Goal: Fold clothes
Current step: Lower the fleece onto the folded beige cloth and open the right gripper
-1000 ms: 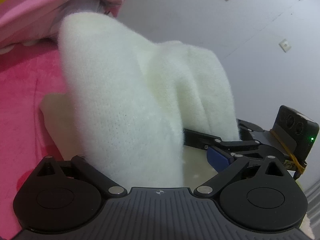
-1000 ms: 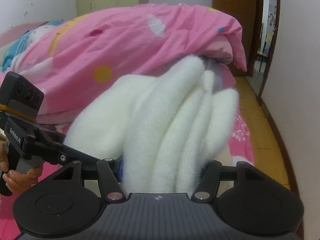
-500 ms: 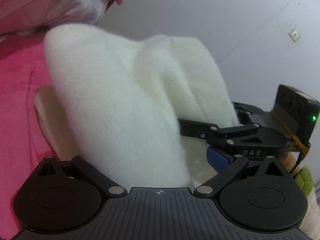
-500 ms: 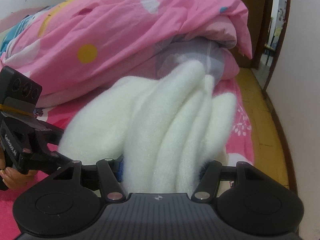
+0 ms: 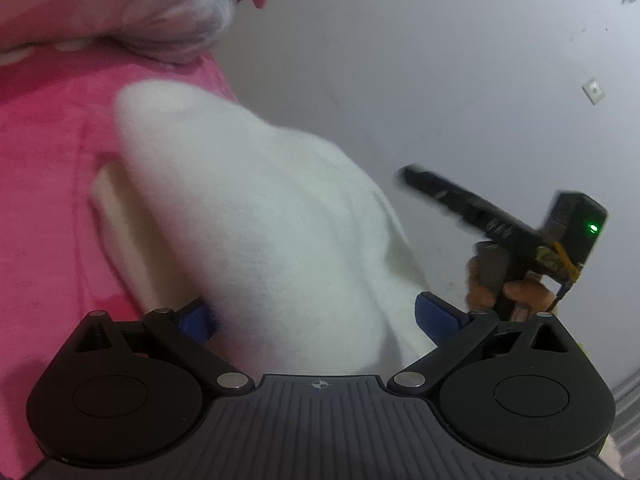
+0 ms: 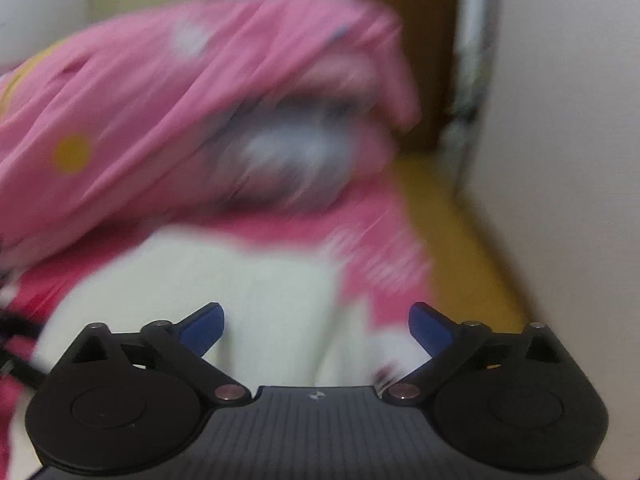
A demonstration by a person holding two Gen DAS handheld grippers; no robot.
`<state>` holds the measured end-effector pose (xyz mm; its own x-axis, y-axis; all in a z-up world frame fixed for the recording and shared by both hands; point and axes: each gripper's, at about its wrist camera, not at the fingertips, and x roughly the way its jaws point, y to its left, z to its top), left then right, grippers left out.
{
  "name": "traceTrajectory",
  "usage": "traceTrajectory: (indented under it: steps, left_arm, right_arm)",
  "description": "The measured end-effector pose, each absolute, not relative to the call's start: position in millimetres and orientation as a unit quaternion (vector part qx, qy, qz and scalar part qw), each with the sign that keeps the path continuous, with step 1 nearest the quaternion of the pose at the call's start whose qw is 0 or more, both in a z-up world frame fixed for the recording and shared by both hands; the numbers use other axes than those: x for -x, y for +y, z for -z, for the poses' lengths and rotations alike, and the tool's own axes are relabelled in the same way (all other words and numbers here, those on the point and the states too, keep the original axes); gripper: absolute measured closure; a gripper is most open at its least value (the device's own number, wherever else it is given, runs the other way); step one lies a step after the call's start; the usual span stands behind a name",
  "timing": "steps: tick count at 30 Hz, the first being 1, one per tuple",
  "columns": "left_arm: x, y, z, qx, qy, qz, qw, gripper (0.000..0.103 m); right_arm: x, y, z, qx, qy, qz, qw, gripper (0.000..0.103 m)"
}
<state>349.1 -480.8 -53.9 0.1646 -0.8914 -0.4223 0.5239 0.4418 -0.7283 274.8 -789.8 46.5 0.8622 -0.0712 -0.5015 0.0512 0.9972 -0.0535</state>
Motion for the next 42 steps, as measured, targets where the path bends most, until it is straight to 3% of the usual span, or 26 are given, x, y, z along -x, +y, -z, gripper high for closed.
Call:
traceTrajectory:
  steps: [4,9,12,15,19,25,31,37,42]
  left_arm:
    - [-336,-453,25,0.208,0.390,0.451,0.775,0.001]
    - [-314,-450,-2,0.110,0.289,0.448,0.839,0.003]
    - [-285,-481,0,0.015,0.230,0.463,0.856,0.005]
    - [-270,-506,25,-0.034,0.238,0.467,0.851,0.005]
    - [-275,-512,22,-0.034,0.227,0.465,0.855,0.006]
    - [-284,-551,-2,-0.079,0.176,0.484,0.853,0.006]
    - [-323,-627,23,-0.151,0.278,0.448,0.836,0.003]
    - [-338,-595,-6,-0.074,0.292,0.444,0.844,0.006]
    - [-325,-523,-89,-0.090,0.242,0.413,0.874,0.005]
  right_arm:
    - [-224,-797,-69,-0.029,0.171,0.087,0.981,0.004]
    - [-159,-767,-64,-0.037,0.140,0.080,0.986,0.051]
    - [-140,-738,-41,-0.016,0.169,0.046,0.984,0.072]
    - [-151,-724,5,0.012,0.221,0.056,0.974,0.072]
    - [-150,-719,36,0.029,0.191,0.092,0.977,0.072]
    - [-141,-732,0,-0.037,0.188,0.104,0.976,0.072]
    - [-123,-748,-8,-0.092,0.204,0.128,0.966,0.072]
    - [-41,-737,-52,-0.084,0.152,0.156,0.972,0.071]
    - [28,-727,-89,-0.078,0.108,0.180,0.975,0.068]
